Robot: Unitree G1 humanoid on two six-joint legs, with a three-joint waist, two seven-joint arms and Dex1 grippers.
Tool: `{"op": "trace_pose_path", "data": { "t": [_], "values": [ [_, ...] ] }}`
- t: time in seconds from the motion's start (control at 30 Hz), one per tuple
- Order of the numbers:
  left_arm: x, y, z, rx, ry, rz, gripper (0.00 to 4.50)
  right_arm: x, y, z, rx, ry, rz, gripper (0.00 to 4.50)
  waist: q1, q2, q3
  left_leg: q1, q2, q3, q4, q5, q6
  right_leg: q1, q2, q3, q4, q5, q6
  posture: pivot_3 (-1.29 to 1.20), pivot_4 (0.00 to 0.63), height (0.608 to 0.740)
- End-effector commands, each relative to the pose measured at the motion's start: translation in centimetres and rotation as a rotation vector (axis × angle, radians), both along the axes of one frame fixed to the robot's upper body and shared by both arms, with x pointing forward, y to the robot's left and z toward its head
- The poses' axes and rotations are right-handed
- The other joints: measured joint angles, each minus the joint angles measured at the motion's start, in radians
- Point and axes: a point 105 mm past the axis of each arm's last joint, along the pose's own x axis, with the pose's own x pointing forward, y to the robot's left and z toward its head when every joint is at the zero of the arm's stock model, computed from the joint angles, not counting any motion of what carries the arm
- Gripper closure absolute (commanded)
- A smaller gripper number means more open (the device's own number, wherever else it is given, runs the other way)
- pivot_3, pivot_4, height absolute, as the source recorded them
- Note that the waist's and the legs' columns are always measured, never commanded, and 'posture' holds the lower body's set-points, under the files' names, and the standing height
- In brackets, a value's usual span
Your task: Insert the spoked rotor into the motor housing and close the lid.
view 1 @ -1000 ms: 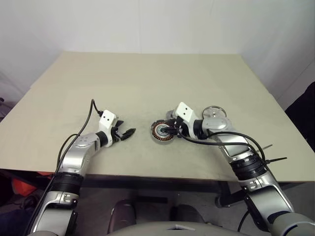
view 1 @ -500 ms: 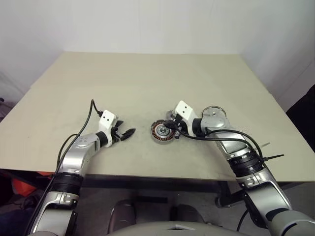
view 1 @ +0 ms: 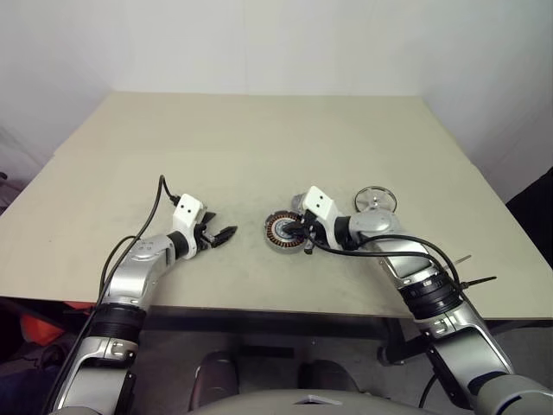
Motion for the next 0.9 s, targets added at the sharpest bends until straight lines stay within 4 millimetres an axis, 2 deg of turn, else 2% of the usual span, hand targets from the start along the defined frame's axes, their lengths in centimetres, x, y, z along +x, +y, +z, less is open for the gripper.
{"op": "trace_pose_path", "data": {
  "t": [0.03, 0.2, 0.33, 0.47, 0.67, 0.73, 0.8, 0.9],
  "values": [
    [0.5, 0.8, 1.0, 0.007, -0.042, 0.023, 0.42, 0.7, 0.1, 0.2, 0.011, -0.007, -0.032, 4.47, -0.001, 0.000, 0.000, 0.000, 0.000, 0.000, 0.000, 0.000, 0.000, 0.000, 0.000, 0.000, 0.000, 0.000, 0.000, 0.00, 0.000, 0.740],
    [0.5, 1.0, 1.1, 0.008, -0.045, 0.029, 0.42, 0.6, 0.0, -0.3, 0.000, 0.002, -0.038, 4.47, -0.002, 0.000, 0.000, 0.003, 0.000, 0.000, 0.000, 0.001, -0.001, 0.003, 0.000, 0.000, 0.000, 0.000, 0.000, 0.00, 0.000, 0.740],
    [0.6, 1.1, 1.1, 0.008, -0.046, 0.035, 0.42, 0.5, 0.2, 1.1, 0.039, -0.026, -0.014, 4.47, -0.002, 0.000, 0.000, 0.003, 0.000, -0.001, 0.000, 0.001, -0.002, 0.003, 0.000, 0.000, 0.000, 0.000, 0.000, 0.00, 0.000, 0.740],
    [0.6, 1.0, 1.1, 0.006, -0.045, 0.034, 0.42, 1.0, 0.5, 3.3, 0.074, -0.080, -0.002, 4.47, -0.001, 0.000, 0.000, 0.002, 0.000, -0.001, 0.000, 0.001, -0.002, 0.003, 0.000, -0.001, 0.000, 0.000, 0.000, 0.00, 0.000, 0.740],
    [0.6, 0.9, 1.0, 0.005, -0.041, 0.033, 0.42, 0.9, 0.9, 4.5, 0.089, -0.105, 0.018, 4.47, 0.000, 0.000, 0.000, 0.002, 0.000, -0.001, 0.000, 0.001, -0.002, 0.002, 0.000, -0.001, 0.000, 0.000, 0.000, 0.00, 0.000, 0.740],
    [0.5, 0.9, 0.9, 0.005, -0.040, 0.034, 0.42, 0.7, 1.0, 4.3, 0.088, -0.096, 0.022, 4.47, 0.000, 0.000, 0.000, 0.002, 0.000, -0.001, -0.001, 0.001, -0.002, 0.003, 0.000, -0.001, 0.000, 0.000, 0.000, 0.00, 0.000, 0.740],
    [0.5, 1.0, 0.9, 0.004, -0.039, 0.037, 0.42, 0.5, 0.9, 3.2, 0.071, -0.059, 0.021, 4.47, 0.000, 0.000, 0.000, 0.002, 0.000, -0.001, -0.001, 0.001, -0.002, 0.002, 0.000, -0.001, 0.000, 0.000, 0.000, 0.00, 0.000, 0.740],
    [0.5, 1.1, 0.9, 0.004, -0.039, 0.042, 0.42, 0.3, -0.1, -0.5, -0.004, 0.024, -0.021, 4.47, 0.000, 0.000, 0.000, 0.002, 0.000, -0.001, -0.001, 0.001, -0.002, 0.003, 0.000, -0.001, 0.000, 0.000, 0.000, 0.00, 0.000, 0.740]
  ]
}}
